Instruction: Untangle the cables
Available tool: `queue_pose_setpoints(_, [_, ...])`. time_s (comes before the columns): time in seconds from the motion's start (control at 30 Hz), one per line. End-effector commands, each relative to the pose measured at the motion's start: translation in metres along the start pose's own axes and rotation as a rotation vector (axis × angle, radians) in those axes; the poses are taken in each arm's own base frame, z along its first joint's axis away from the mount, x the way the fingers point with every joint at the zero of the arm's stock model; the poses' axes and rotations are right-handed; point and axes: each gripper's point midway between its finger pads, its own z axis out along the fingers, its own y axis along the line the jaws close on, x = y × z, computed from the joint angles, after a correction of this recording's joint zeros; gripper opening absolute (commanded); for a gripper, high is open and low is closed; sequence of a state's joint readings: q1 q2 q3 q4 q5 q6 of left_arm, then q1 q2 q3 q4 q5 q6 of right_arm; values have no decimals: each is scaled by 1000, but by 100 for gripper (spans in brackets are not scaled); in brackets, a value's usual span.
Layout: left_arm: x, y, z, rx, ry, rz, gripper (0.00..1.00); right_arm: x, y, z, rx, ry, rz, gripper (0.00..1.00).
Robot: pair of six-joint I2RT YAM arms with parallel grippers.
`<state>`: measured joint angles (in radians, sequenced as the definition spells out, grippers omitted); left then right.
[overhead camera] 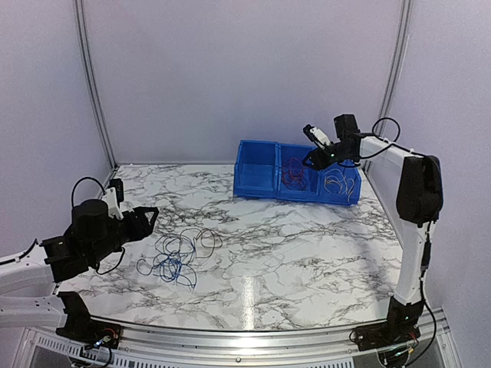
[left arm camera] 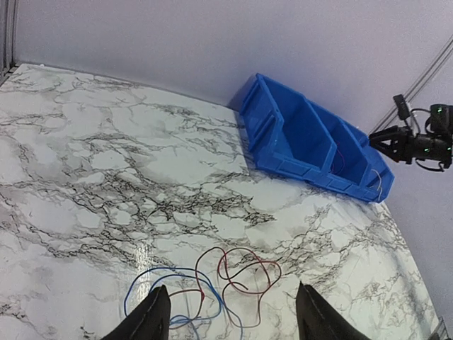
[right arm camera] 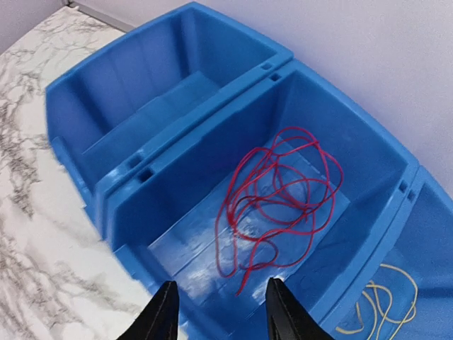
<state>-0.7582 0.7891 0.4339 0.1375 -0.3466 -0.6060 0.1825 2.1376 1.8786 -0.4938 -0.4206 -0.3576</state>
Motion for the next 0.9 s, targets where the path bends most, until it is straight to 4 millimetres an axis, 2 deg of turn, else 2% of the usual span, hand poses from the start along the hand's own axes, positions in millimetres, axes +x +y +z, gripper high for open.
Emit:
queue_pose_setpoints(0.0, [21, -1, 18, -7, 86, 57, 62, -45, 55, -58, -110, -169, -65, 42])
queue_pose_setpoints(0.2, [59, -8, 54, -61, 323, 208, 56, -9, 132, -74, -302, -166, -122, 43])
queue_pose_setpoints(0.3, [76, -22, 71, -24, 419, 226, 53, 9, 158, -77, -371, -166, -151, 43])
queue_pose_setpoints(0.43, [90, -40, 92, 1, 466, 303, 53, 28, 169, -77, -409, -161, -143, 43])
queue_pose_setpoints(0.63, [106, -31, 119, -90, 606, 539, 53, 26, 178, -84, -462, -186, -134, 43])
queue_pose_setpoints(0.73, [106, -24, 118, -139, 658, 624, 53, 26, 181, -87, -469, -194, -146, 43])
queue_pose_setpoints(0.87, [87, -9, 106, -251, 627, 634, 53, 26, 184, -90, -477, -203, -158, 43])
